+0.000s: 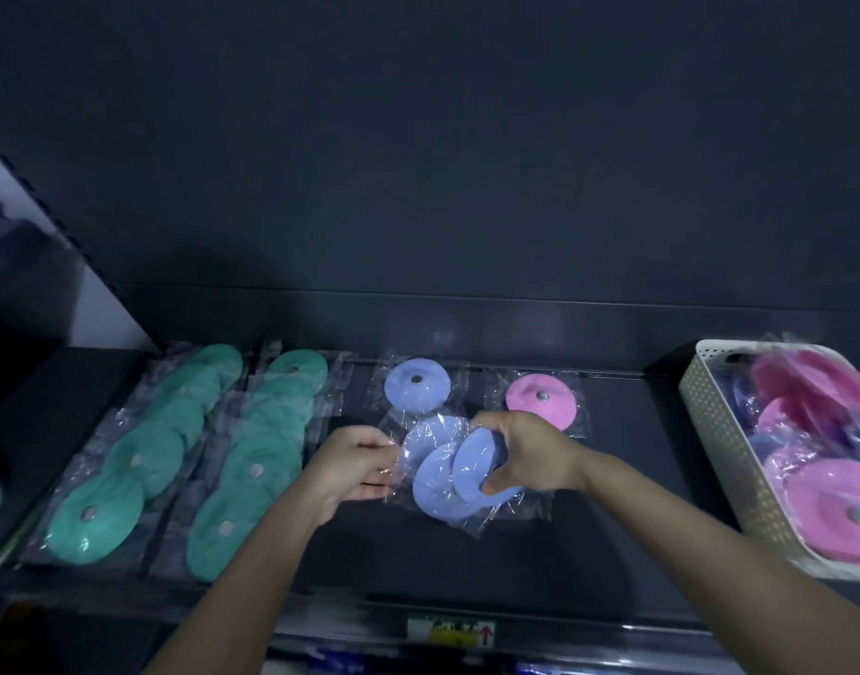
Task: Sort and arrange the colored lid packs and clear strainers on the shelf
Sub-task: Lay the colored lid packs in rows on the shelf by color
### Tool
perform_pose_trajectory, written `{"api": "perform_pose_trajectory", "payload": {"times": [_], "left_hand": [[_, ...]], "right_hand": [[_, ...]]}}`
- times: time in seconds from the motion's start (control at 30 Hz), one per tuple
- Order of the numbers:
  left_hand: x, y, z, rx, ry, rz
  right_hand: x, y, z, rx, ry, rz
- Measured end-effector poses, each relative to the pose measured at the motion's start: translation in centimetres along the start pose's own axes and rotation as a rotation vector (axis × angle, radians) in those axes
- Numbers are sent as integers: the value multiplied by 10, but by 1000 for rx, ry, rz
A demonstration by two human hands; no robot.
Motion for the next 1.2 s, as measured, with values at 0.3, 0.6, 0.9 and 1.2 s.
{"api": "perform_pose_trajectory", "payload": {"times": [0.3, 0.6, 0.9, 1.2], "left_hand": [[11, 24, 17, -300, -95, -325], [-30, 43, 35, -419, -165, 542], [-43, 52, 46, -438, -119, 758], [-41, 55, 49, -421, -10, 730]], "right_hand": [[4, 23, 11, -167, -28, -24], [-5, 9, 36, -134, -45, 135], [-13, 0, 42, -71, -71, 186], [-17, -1, 46, -67, -99, 233]]}}
Point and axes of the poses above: each hand's wrist, its own z-axis towards the middle knuckle, its own y-axis out of the back of the hand, x = y × z, the point moved 9 cm from there along z, towards the middle knuckle, and after that the axes turned 13 degrees about x, right-handed, at the moved point
